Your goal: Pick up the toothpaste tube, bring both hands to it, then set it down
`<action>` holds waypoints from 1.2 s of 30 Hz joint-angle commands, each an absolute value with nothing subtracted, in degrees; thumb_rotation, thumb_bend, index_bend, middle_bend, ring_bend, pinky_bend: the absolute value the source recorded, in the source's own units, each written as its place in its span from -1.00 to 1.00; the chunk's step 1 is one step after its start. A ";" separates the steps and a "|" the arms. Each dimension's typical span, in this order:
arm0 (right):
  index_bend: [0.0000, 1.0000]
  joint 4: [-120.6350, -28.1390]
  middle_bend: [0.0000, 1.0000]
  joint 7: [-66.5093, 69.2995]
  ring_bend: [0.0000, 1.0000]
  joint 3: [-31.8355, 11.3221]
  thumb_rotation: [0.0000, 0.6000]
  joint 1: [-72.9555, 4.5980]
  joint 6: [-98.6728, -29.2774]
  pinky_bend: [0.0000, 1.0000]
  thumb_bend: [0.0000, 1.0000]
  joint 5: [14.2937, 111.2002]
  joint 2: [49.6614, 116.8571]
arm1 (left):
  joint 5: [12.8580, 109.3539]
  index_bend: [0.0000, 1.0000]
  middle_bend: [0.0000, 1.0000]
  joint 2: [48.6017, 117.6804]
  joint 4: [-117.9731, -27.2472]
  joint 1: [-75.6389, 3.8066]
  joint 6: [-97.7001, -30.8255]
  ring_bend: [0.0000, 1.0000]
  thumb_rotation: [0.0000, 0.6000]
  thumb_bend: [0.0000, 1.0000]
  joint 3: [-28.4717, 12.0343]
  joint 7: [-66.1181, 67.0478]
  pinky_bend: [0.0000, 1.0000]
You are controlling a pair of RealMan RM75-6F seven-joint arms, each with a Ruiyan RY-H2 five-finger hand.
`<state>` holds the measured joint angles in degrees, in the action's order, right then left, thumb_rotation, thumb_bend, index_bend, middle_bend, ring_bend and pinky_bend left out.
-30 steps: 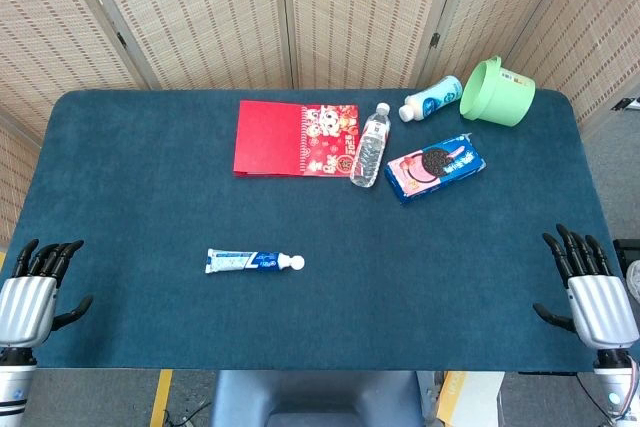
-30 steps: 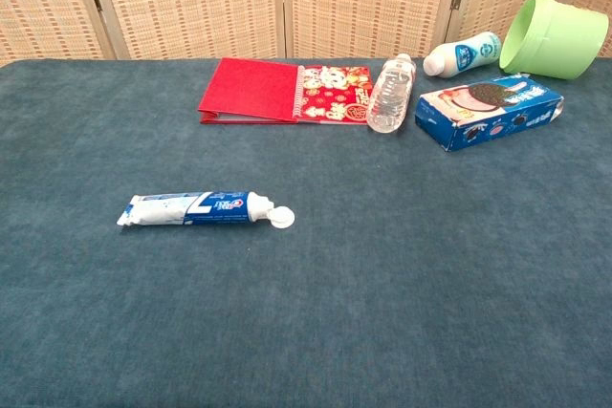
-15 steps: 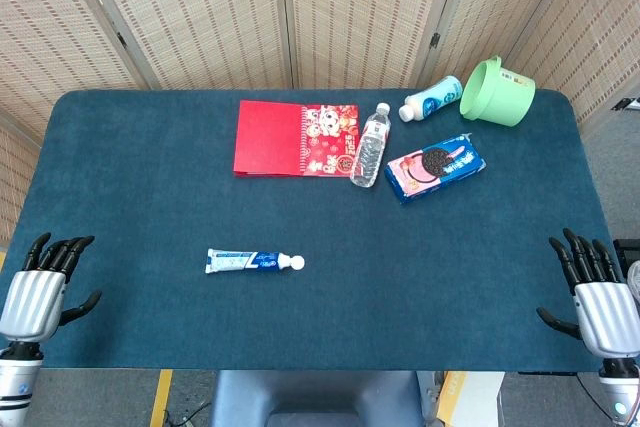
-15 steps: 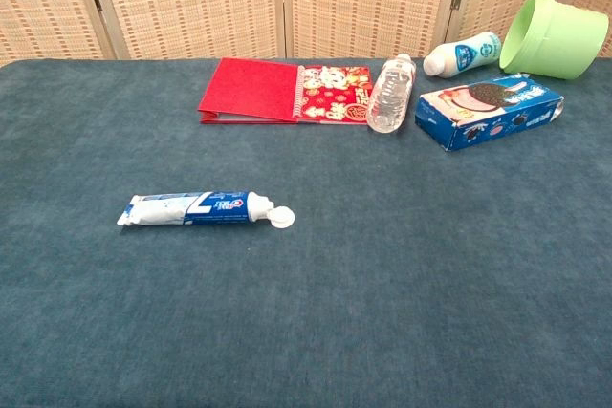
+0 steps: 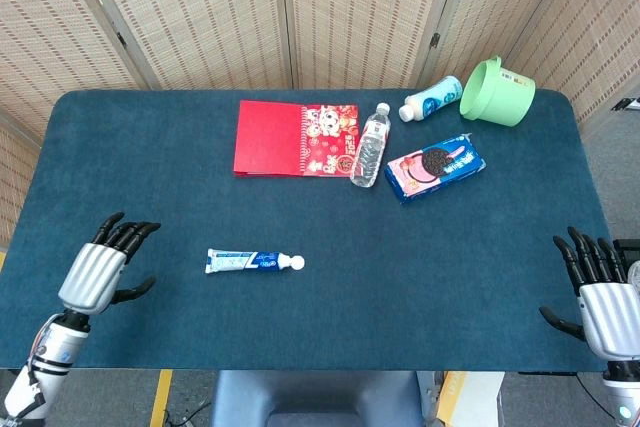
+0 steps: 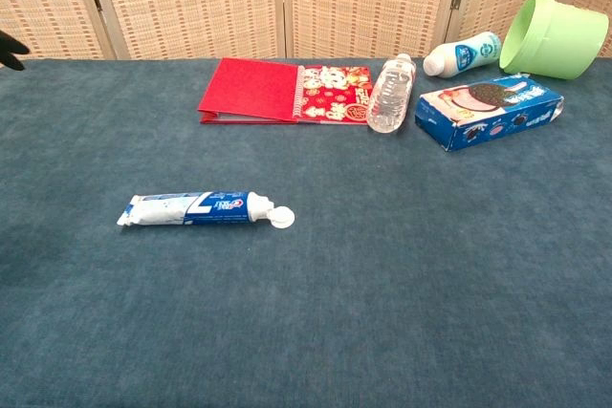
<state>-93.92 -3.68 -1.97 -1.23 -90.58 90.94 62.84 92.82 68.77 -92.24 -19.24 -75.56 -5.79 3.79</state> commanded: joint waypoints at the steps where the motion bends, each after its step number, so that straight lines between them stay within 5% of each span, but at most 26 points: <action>1: -1.00 -94.13 -1.00 -3.84 -1.00 -1.95 1.00 -1.24 -90.55 -1.00 -1.00 91.06 62.74 | 93.16 -0.63 -0.50 70.40 -92.60 -22.36 -72.11 -0.53 1.00 -0.49 -6.39 4.15 -0.73; 19: -1.00 -94.43 -1.00 -3.56 -1.00 -2.31 1.00 -1.00 -90.50 -1.00 -1.00 90.59 62.35 | 80.87 -0.56 -0.50 83.75 -85.25 -32.49 -57.82 -0.53 1.00 -0.49 -8.40 16.61 -0.71; 36: -1.00 -94.29 -1.00 -3.12 -1.00 -2.52 1.00 -1.14 -89.91 -1.00 -1.00 90.18 62.35 | 73.77 -0.38 -0.37 90.26 -79.75 -35.30 -54.99 -0.39 1.00 -0.49 -7.90 21.60 -0.63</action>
